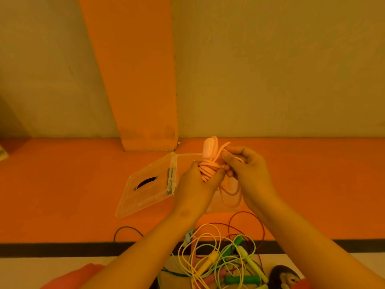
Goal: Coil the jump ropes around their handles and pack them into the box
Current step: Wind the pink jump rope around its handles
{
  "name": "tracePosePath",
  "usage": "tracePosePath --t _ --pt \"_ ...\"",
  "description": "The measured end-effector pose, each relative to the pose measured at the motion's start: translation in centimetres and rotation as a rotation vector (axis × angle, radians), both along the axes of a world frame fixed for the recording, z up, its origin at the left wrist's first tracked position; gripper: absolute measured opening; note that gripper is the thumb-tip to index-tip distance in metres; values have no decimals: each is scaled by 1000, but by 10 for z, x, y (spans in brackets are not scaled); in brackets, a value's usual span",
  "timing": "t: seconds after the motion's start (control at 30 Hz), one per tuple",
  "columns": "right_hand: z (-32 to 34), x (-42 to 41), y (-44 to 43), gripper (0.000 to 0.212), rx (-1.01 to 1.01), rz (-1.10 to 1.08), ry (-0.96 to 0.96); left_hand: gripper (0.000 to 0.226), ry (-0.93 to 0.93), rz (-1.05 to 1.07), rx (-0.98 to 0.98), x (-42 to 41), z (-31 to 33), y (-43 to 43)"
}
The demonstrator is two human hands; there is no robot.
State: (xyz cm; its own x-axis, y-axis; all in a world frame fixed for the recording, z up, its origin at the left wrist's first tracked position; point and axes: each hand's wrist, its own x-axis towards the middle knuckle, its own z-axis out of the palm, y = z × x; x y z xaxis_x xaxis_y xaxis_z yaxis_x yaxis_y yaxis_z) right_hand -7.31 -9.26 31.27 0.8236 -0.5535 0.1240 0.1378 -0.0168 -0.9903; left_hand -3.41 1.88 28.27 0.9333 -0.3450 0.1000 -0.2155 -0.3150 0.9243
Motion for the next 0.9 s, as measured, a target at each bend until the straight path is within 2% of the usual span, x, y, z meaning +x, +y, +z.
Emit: tracePosePath --t 0.17,0.33,0.4,0.53,0.63,0.9 --pt "-1 4 -1 11 214 18 -8 42 -125 18 125 2 5 -1" --pt "-1 9 -4 8 373 147 -20 51 -249 88 313 14 4 -3" --pt "-3 11 -3 11 378 141 -7 52 -282 101 378 15 2 -4" --pt "-9 16 -3 18 261 -31 47 57 -364 120 544 15 -1 -10" --pt "-10 20 -2 27 215 -98 65 61 -401 136 587 18 0 -13" --pt "-10 28 -6 28 171 -182 127 59 -452 142 721 24 6 -11"
